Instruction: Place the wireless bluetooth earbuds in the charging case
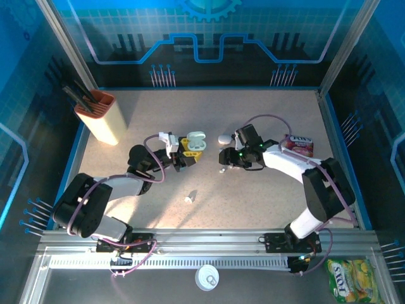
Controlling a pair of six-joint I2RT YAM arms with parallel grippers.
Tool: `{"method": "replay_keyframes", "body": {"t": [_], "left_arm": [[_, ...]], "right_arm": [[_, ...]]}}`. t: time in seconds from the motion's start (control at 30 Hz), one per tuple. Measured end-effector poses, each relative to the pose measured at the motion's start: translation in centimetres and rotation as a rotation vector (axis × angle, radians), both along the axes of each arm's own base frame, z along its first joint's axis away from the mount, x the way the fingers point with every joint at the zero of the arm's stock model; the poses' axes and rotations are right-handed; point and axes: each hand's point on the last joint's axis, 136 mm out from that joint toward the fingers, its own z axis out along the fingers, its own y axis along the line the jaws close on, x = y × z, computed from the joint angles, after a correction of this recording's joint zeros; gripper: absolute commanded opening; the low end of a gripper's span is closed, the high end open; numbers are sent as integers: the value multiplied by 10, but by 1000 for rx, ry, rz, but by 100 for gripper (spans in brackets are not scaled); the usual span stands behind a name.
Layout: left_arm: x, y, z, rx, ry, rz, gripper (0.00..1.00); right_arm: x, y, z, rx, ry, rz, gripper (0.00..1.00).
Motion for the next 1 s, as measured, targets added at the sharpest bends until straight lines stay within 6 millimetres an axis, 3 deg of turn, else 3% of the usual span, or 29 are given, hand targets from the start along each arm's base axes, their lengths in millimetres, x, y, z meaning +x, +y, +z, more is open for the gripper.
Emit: {"method": "replay_keyframes", "body": {"t": [0.2,0.4,0.6,1.0], "left_arm": [[-1,1,-1,2,5,1,38],[-1,1,-1,3,7,1,37],[-1,1,-2,4,10,1,37],[0,1,-2,5,12,1,37]], "right_arm": [[25,0,-14,6,33,25,62],[34,7,-24,-15,55,79,65],[26,6,-39,-31,103,108,67],[5,0,-43,-28,124,141,68]]}}
